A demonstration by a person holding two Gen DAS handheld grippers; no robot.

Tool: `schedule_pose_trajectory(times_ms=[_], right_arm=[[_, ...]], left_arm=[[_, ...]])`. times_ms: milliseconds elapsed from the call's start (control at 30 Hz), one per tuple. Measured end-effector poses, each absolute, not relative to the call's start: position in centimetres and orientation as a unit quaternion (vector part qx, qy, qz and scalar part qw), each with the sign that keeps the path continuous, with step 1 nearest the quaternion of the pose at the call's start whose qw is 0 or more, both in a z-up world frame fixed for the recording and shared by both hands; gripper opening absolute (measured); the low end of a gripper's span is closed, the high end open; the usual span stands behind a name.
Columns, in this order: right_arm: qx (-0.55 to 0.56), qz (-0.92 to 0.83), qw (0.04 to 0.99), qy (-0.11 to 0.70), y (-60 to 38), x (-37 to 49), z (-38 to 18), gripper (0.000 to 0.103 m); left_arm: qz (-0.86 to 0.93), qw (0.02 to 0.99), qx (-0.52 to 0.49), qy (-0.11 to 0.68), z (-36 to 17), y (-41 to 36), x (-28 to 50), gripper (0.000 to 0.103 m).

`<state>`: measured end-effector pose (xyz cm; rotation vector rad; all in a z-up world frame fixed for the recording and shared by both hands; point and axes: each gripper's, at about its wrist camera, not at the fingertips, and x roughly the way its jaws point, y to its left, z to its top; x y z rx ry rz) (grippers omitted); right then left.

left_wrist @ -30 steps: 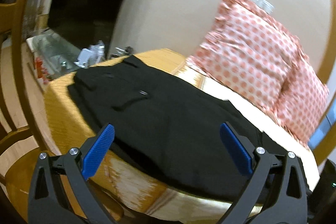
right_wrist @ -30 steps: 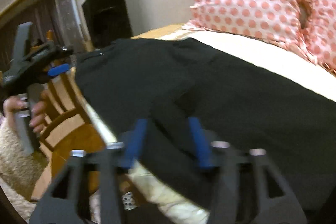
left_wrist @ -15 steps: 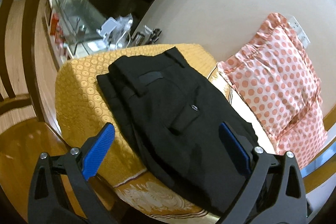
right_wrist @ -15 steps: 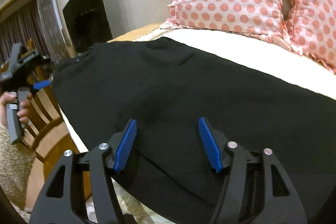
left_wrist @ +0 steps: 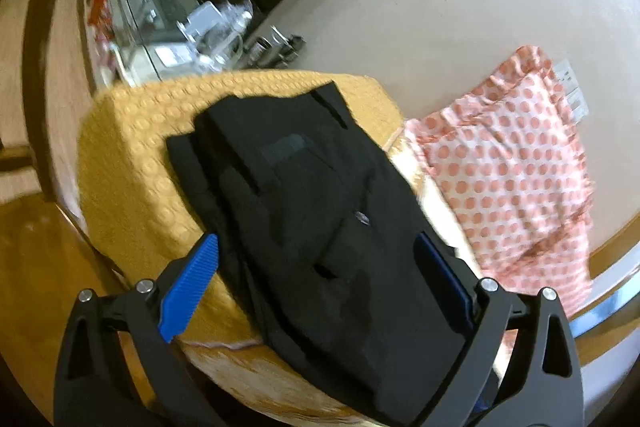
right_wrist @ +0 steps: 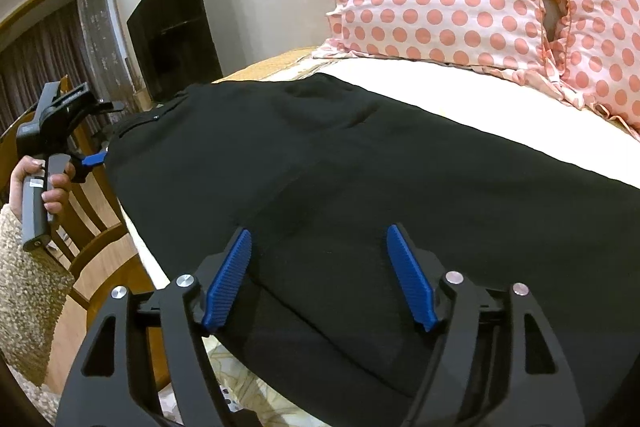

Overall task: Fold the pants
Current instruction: 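Grasp the end of the folded pants with the left tool, then lift the pants end with the left tool, fold it over, and release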

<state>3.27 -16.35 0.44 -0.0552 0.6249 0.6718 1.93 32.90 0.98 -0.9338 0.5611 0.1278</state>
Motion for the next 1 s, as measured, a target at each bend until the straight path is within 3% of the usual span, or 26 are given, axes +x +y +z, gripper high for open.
schedule_pose_trajectory(times_ms=[100, 167, 333, 400, 467, 533, 800, 1000], right_arm=[[-0.028, 0.327, 0.896, 0.301, -16.3, 3.3, 0.4, 0.074], [-0.029, 0.328, 0.895, 0.3, -16.4, 3.2, 0.5, 0.074], [-0.03, 0.329, 0.895, 0.298, -16.4, 3.2, 0.5, 0.075], [-0.028, 0.33, 0.895, 0.298, -16.5, 3.2, 0.5, 0.075], [-0.022, 0.332, 0.895, 0.298, -16.5, 3.3, 0.5, 0.075], [-0.006, 0.336, 0.893, 0.3, -17.0, 3.4, 0.7, 0.074], [0.067, 0.313, 0.904, 0.281, -22.2, 3.2, 2.4, 0.074], [0.077, 0.254, 0.931, 0.25, -27.1, 2.3, 3.5, 0.074]], left_arm=[[0.046, 0.847, -0.461, 0.261, 0.6, 33.1, 2.2, 0.085], [0.057, 0.843, -0.466, 0.263, 0.4, 33.3, 2.4, 0.074], [0.076, 0.83, -0.493, 0.251, 0.0, 34.4, 2.4, 0.065], [0.087, 0.827, -0.495, 0.251, -0.1, 34.8, 2.4, 0.056], [0.108, 0.827, -0.484, 0.264, -0.4, 34.9, 2.8, 0.026], [0.116, 0.835, -0.465, 0.27, -0.4, 34.6, 3.1, 0.02], [0.133, 0.888, -0.36, 0.255, 4.3, 31.4, 3.5, 0.014], [0.087, 0.933, -0.262, 0.232, 10.6, 24.5, 5.1, 0.014]])
